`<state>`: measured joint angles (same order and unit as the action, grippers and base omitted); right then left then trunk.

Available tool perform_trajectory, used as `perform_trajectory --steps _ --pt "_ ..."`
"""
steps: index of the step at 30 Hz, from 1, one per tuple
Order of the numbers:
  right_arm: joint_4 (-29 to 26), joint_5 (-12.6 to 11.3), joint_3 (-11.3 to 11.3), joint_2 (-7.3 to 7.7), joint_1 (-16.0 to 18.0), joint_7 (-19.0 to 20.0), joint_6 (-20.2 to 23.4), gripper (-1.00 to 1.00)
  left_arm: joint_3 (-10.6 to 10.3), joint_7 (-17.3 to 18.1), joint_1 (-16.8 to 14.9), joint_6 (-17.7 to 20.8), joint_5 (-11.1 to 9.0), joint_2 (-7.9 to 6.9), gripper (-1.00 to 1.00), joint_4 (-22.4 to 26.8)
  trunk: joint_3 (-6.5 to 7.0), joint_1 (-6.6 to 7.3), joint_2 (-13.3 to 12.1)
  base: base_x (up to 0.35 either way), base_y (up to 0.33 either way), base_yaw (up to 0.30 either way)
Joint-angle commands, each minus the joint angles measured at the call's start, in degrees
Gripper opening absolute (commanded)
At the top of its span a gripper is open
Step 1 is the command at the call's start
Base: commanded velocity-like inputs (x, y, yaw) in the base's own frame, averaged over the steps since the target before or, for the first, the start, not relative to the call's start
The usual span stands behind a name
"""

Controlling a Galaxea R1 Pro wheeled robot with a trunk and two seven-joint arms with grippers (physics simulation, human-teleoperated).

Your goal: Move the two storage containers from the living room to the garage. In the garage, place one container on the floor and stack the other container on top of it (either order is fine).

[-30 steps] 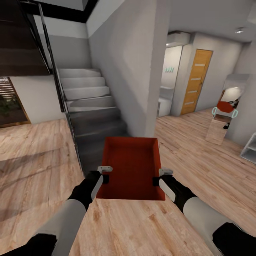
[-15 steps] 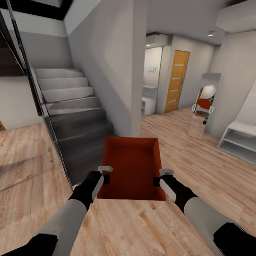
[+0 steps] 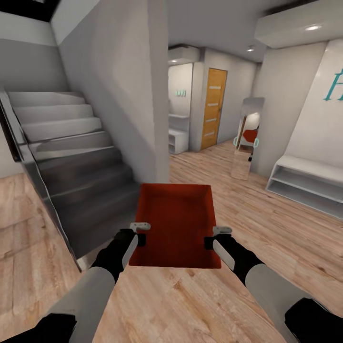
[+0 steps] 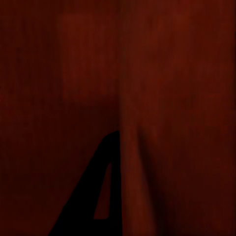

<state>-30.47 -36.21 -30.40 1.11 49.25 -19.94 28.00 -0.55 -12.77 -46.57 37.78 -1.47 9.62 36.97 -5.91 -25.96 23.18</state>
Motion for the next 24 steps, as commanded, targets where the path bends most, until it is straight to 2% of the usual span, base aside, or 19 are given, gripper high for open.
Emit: perform_trajectory --steps 1,24 --pt "-0.23 1.41 -0.45 0.98 0.15 -0.72 0.04 -1.0 -0.33 -0.51 -0.01 1.5 1.11 -0.57 -1.0 -3.22 -0.12 -0.04 0.14 0.0 0.0 -0.281" --pt "-0.22 1.41 -0.45 0.99 0.15 -0.72 0.04 -1.0 -0.33 -0.5 -0.01 1.5 1.11 -0.65 -1.0 -3.22 -0.12 -0.04 0.14 0.0 0.0 -0.281"
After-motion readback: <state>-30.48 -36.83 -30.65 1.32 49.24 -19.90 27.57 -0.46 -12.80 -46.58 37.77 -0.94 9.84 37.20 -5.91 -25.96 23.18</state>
